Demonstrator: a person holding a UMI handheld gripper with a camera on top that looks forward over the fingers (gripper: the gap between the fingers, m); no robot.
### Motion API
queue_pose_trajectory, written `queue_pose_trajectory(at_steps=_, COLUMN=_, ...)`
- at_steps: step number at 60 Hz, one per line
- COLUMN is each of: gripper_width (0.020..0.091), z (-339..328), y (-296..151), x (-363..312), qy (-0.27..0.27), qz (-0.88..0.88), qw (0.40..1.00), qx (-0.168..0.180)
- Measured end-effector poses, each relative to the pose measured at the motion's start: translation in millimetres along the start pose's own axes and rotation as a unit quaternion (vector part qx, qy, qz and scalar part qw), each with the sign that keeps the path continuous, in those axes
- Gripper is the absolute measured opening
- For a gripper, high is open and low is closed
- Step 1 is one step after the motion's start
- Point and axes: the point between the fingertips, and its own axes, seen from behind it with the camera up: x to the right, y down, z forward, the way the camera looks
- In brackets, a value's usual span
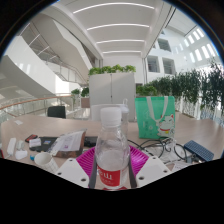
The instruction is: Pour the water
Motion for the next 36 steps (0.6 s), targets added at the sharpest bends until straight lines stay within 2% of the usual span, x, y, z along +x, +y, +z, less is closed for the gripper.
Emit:
queue_pose_trajectory(at_steps=4, gripper_width=0.0471, z=9.1, y=-5.0, x=4.2, qy=-0.005, qz=0.000, qw=1.000, qx=-0.022)
queue_pose_trajectory(at_steps=6, gripper_width=0.0470, z=12.2, y=3.8, x=5.8, qy=-0.010, qz=0.003, qw=0.999, qx=-0.030)
queue_pose_trajectory(at_steps=8, gripper_width=0.0472, z=8.5, y=33.0, x=9.9, qy=-0.020, qz=0.010, qw=0.999, qx=-0.036)
queue_pose_trajectory(at_steps=12, gripper_width=0.0471, z=10.1, y=47.6, x=2.4, qy=-0.038, qz=0.011, qw=0.997, qx=-0.062)
queue_pose_trajectory(at_steps=13, gripper_width=0.0477, z=8.7, y=49.4, x=-0.8, qy=-0.043, qz=0.008, qw=0.997, qx=-0.063)
queue_pose_trajectory(at_steps=14, gripper_width=0.0474, z=8.5, y=43.1, x=-1.5, qy=-0.046, qz=0.004, qw=0.998, qx=-0.049)
queue_pose_trajectory(at_steps=20, gripper_width=0.0474, z=7.9, y=52.2, x=-3.3, qy=-0.058, qz=-0.001, qw=0.997, qx=-0.057)
queue_pose_trajectory(at_steps=24, gripper_width=0.0499, z=9.0, y=49.9, x=-1.6, qy=-0.062, qz=0.001, qw=0.997, qx=-0.056)
queue_pose_trajectory(at_steps=27, gripper_width=0.0540, z=7.2, y=52.1, x=-1.7, qy=-0.059, qz=-0.002, qw=0.996, qx=-0.065)
queue_pose_trajectory(at_steps=29, gripper_width=0.0594, z=4.9, y=58.2, x=3.1, qy=-0.047, qz=-0.004, qw=0.995, qx=-0.086)
queue_pose_trajectory(at_steps=33, gripper_width=0.0823, z=-7.1, y=68.4, x=8.1, qy=-0.034, qz=-0.001, qw=0.991, qx=-0.127)
queue_pose_trajectory(at_steps=34, gripper_width=0.0855, z=-11.6, y=68.4, x=7.3, qy=-0.035, qz=0.001, qw=0.991, qx=-0.132)
queue_pose_trajectory(at_steps=36, gripper_width=0.0839, z=-22.3, y=67.0, x=5.8, qy=-0.035, qz=0.007, qw=0.990, qx=-0.137)
